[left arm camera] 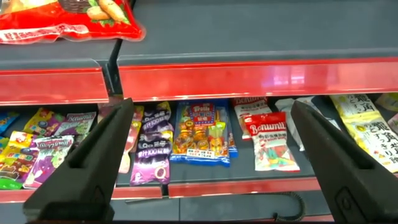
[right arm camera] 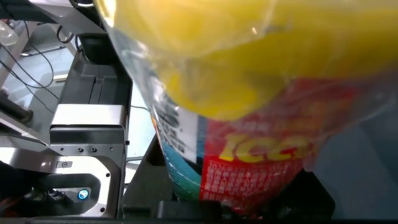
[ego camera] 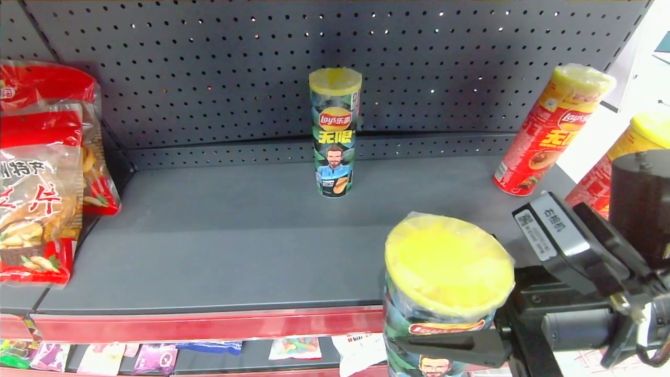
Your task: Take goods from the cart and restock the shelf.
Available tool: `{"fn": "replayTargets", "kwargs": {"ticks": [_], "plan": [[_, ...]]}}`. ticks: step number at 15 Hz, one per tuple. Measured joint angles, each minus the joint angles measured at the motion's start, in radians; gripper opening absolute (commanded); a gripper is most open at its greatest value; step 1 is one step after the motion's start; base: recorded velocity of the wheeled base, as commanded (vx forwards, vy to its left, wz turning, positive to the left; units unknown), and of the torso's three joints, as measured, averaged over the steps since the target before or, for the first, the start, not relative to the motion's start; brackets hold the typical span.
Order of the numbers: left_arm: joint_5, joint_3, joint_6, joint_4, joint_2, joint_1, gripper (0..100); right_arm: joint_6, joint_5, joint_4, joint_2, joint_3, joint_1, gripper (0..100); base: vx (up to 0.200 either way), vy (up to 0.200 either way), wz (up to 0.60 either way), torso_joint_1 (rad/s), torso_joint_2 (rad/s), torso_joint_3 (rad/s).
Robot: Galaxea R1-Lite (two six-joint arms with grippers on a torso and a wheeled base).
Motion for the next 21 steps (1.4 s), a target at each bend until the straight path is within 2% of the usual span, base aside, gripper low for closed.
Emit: {"fn": "replayTargets", "kwargs": {"ticks": [10, 15, 21], "plan": [[0.000, 0.000, 0.004, 0.000, 0.000, 0.000, 100, 0.000, 0.000, 0.002, -0.020, 0.029, -0.004, 0, 0.000, 0.000, 0.00, 0.000, 0.00, 0.000], [0.000, 0.000, 0.004, 0.000, 0.000, 0.000, 100, 0.000, 0.000, 0.001, -0.022, 0.034, -0.004, 0, 0.200, 0.000, 0.00, 0.000, 0.00, 0.005], [0.000, 0.000, -0.001, 0.000, 0.000, 0.000, 100, 0.003, 0.002, 0.003, -0.028, 0.034, -0.004, 0, 0.000, 0.000, 0.00, 0.000, 0.00, 0.000]]}}
